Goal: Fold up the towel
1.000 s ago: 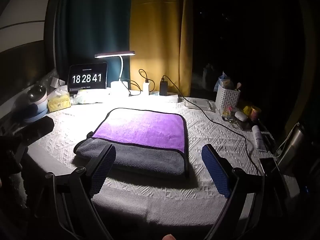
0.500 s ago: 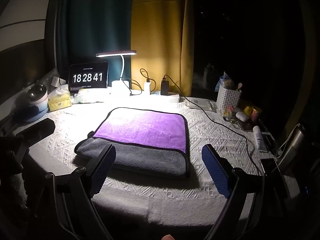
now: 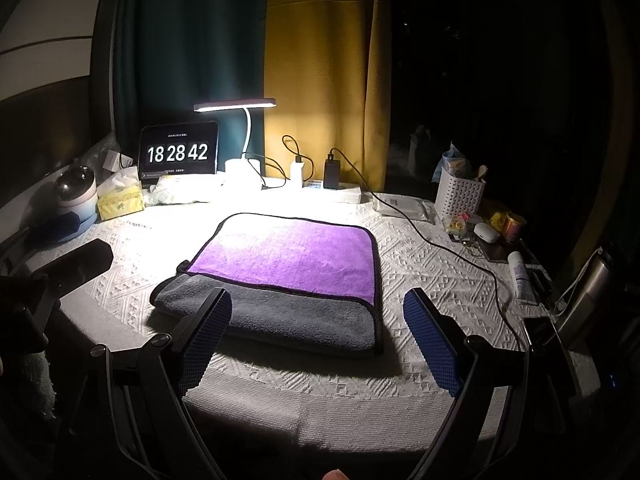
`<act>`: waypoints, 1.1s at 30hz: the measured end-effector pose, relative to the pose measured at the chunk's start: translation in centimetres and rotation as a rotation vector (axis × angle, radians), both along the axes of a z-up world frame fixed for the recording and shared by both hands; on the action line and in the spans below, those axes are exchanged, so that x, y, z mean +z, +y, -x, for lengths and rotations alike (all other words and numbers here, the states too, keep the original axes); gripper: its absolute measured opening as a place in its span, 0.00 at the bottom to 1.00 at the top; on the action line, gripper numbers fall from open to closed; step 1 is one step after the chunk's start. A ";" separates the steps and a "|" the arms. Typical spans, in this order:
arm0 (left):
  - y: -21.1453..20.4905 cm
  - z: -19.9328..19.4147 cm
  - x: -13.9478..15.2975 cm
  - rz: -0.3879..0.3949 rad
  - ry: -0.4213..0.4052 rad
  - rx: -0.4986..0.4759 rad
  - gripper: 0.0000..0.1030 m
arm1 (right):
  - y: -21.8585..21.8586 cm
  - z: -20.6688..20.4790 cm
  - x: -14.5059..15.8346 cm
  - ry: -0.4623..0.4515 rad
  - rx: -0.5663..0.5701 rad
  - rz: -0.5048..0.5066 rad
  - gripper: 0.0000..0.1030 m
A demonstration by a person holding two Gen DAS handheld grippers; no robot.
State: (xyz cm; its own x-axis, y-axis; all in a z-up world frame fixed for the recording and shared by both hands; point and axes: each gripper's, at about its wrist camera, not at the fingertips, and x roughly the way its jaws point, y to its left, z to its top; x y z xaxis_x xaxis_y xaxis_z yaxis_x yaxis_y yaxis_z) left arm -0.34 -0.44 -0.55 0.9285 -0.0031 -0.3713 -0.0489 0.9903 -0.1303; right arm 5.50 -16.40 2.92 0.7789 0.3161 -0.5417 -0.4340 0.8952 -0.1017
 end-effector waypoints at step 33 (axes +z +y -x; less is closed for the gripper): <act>0.4 -0.3 -0.3 0.014 0.010 -0.005 0.99 | 0.2 0.0 -0.3 0.005 -0.002 -0.004 0.88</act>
